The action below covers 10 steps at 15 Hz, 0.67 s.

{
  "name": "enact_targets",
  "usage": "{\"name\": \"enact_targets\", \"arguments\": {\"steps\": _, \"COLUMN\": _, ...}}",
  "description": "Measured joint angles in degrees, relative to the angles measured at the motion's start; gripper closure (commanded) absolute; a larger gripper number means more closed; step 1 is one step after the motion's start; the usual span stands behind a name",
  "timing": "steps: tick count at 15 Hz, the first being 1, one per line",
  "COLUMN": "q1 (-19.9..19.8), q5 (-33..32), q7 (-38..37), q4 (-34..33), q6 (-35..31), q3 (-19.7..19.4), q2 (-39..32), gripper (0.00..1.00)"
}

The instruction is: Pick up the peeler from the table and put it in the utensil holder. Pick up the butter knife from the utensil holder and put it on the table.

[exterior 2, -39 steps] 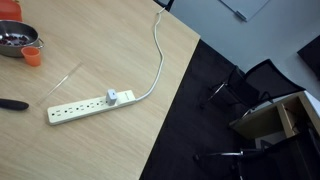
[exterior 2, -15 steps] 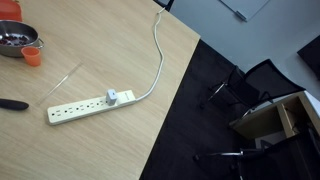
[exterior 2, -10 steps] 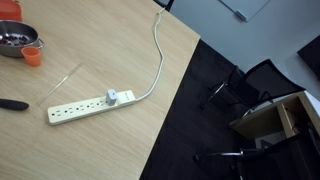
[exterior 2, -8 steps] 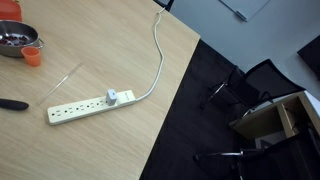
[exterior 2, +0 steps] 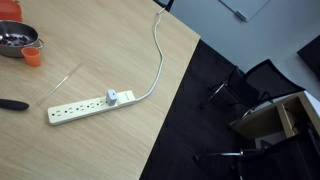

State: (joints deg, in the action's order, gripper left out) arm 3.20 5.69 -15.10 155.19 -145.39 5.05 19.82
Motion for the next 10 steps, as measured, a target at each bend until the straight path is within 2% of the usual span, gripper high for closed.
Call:
{"name": "enact_targets", "arguments": {"steps": 7, "q1": 0.14, "q5": 0.00, "q7": -0.25, "q4": 0.03, "q6": 0.08, "q3": 0.40, "q2": 0.95, "gripper": 0.00}}
{"name": "enact_targets", "arguments": {"steps": 10, "q1": 1.43, "q5": 1.37, "q7": -0.08, "q4": -0.08, "q6": -1.94, "q3": 0.51, "q2": 0.14, "gripper": 0.00}}
